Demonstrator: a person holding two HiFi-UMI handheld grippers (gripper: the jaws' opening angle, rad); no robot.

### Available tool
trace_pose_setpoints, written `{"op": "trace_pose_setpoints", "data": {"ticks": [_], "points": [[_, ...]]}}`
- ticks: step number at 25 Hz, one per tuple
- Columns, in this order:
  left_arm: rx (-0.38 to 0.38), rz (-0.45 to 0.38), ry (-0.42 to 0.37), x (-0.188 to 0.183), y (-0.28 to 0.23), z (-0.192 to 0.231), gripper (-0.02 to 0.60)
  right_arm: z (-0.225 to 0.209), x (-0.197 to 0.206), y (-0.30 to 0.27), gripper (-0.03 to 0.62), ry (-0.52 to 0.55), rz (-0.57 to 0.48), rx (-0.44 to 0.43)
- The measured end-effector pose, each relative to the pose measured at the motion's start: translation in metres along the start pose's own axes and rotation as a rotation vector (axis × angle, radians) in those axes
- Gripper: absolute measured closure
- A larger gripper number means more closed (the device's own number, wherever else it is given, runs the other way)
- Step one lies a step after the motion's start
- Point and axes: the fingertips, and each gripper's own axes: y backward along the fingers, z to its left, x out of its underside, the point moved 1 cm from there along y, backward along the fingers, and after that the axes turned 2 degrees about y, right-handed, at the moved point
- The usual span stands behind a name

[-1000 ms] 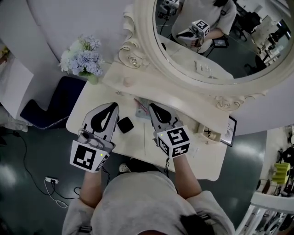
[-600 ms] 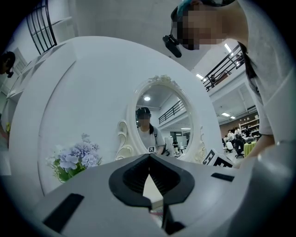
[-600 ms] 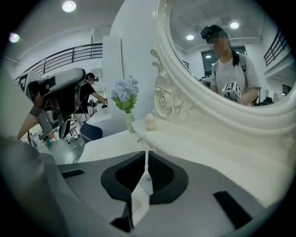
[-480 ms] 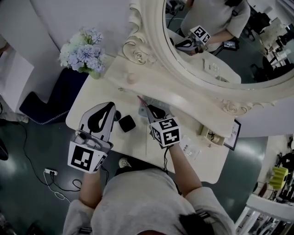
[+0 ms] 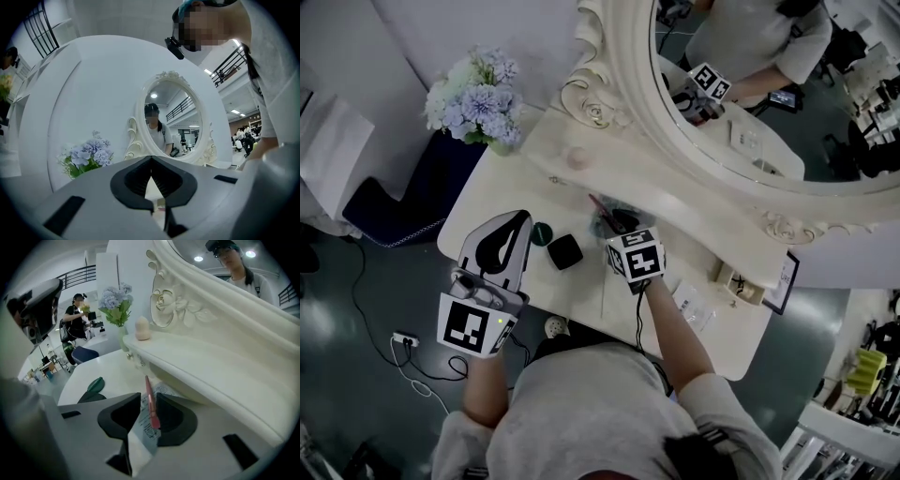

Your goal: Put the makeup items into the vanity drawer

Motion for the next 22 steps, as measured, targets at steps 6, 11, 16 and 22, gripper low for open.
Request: {"op": "trace_pose_setpoints", "data": {"ticks": [6, 11, 16, 22], "points": [[-0.023, 0.015, 0.001, 0.004, 0.004, 0.006, 0.568, -0.004, 0.013, -0.015, 0.487, 0.024, 0.069, 0.019], [-0.029, 0.016, 0.001, 0.004, 0.006, 0.008, 0.568, -0.005, 0.017, -0.019, 0.493, 0.072, 0.094, 0.026], [-0.027, 0.018, -0.003, 0.002, 0.008, 0.007, 0.568, -0.004, 0.017, -0.017, 0.533, 0.100, 0.097, 0.017], [-0.013, 0.005, -0.007, -0.003, 0.010, 0.005, 0.568, 0.009, 0.009, 0.000, 0.534, 0.092, 0.032, -0.006]]}}
